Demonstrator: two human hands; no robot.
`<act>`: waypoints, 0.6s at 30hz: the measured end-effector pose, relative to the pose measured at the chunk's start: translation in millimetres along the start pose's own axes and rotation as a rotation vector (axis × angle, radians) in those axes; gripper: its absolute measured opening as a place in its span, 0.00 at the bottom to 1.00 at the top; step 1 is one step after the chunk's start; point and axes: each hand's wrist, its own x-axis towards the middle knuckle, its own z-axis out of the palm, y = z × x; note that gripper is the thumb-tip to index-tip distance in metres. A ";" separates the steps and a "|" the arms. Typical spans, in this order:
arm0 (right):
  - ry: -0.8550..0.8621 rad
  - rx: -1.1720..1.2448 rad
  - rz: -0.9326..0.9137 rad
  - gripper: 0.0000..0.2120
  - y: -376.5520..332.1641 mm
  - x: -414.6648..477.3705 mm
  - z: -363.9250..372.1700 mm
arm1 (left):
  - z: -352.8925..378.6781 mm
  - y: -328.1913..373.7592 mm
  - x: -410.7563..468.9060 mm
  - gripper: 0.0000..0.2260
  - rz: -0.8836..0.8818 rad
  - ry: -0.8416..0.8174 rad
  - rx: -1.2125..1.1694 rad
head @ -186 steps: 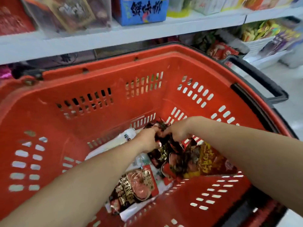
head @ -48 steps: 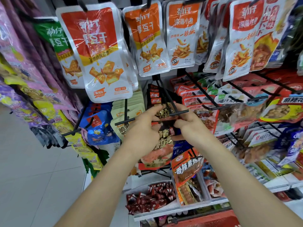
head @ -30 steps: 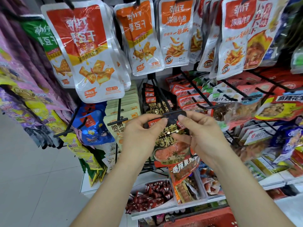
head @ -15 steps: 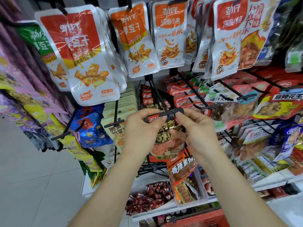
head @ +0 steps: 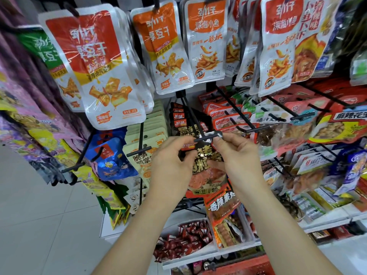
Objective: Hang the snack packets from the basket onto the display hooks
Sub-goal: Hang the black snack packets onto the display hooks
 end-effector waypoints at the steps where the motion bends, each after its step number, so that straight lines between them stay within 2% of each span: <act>1: 0.023 -0.078 -0.034 0.04 1.3 -1.5 -1.7 | -0.4 -1.1 0.8 0.12 0.026 0.008 0.044; 5: 0.102 -0.446 -0.327 0.12 4.9 -10.2 -9.9 | 3.9 -1.9 7.9 0.13 0.008 -0.006 0.162; 9: 0.078 -0.644 -0.527 0.18 8.2 -14.4 -6.8 | 11.3 -2.2 18.6 0.16 -0.051 -0.030 0.239; 11: 0.030 -0.640 -0.516 0.19 10.8 -10.4 -5.2 | 11.6 -1.1 22.8 0.21 -0.047 -0.046 0.295; 15: -0.167 -0.477 -0.331 0.24 17.0 3.8 -3.6 | 12.4 -0.3 20.5 0.27 0.007 -0.030 0.298; 18: -0.247 -0.501 -0.361 0.29 19.3 10.7 -1.6 | 11.7 -3.5 6.8 0.30 0.099 0.053 0.252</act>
